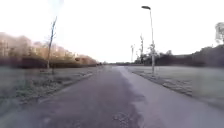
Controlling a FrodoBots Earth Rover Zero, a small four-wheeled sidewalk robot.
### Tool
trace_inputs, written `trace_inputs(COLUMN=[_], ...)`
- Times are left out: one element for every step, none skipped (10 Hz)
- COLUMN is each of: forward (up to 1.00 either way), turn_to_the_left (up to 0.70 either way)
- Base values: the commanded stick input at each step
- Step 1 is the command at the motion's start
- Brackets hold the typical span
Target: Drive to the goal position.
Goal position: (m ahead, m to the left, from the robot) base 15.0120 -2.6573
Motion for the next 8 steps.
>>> trace_inputs(forward=[1.0, 1.0, 1.0, 1.0, 1.0, 1.0, 1.0, 1.0], turn_to_the_left=[0.0, 0.0, 0.0, 0.0, 0.0, 0.0, 0.0, 0.0])
